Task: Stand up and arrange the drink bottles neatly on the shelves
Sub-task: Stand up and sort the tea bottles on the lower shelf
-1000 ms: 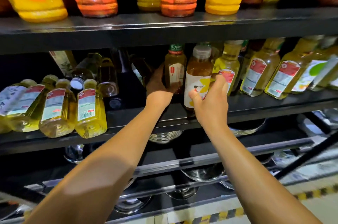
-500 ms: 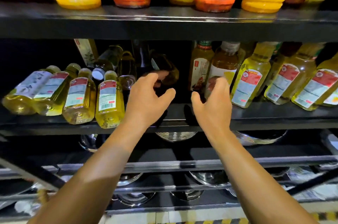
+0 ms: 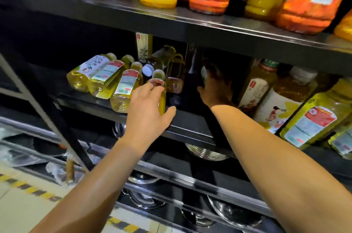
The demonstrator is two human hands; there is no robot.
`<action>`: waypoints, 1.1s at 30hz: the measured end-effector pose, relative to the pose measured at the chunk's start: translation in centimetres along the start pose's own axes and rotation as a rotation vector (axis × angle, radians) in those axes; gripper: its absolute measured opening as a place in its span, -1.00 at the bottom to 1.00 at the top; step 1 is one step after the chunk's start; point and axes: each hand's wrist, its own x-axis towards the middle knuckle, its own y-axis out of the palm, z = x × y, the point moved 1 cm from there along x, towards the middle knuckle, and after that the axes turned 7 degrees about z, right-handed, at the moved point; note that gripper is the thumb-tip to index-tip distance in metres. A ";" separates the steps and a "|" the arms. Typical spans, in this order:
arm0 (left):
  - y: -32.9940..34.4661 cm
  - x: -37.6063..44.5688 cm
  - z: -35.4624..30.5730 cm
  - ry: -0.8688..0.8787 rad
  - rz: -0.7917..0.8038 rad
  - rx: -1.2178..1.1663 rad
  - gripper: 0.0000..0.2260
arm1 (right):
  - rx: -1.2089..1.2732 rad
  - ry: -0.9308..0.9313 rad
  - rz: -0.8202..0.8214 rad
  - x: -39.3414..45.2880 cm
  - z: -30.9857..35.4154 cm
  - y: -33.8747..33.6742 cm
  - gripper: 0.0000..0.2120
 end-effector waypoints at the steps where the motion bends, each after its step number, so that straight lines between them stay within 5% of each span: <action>1: 0.2 0.0 0.1 -0.004 -0.009 -0.001 -0.52 | -0.016 -0.008 -0.032 0.0 -0.1 0.0 -0.30; 5: 0.9 -0.3 0.9 -0.028 -0.040 -0.003 -0.52 | -0.049 0.031 -0.049 -1.4 0.1 -0.6 -0.36; 15: 0.3 -1.3 0.5 -0.032 -0.003 -0.004 -0.51 | -0.225 0.083 0.196 -10.4 0.0 -3.9 -0.14; 22: -2.8 -1.5 0.0 -0.181 0.145 0.114 -0.40 | -0.292 0.103 0.328 -10.0 0.1 -5.2 -0.42; 27: -2.6 0.3 -0.4 -0.303 0.324 0.195 -0.39 | -0.225 0.073 0.283 -10.8 -0.3 -5.1 -0.50; 33: -2.9 -1.6 0.7 -0.280 0.197 -0.003 -0.53 | -0.142 0.013 0.142 -13.0 -0.7 -5.2 -0.59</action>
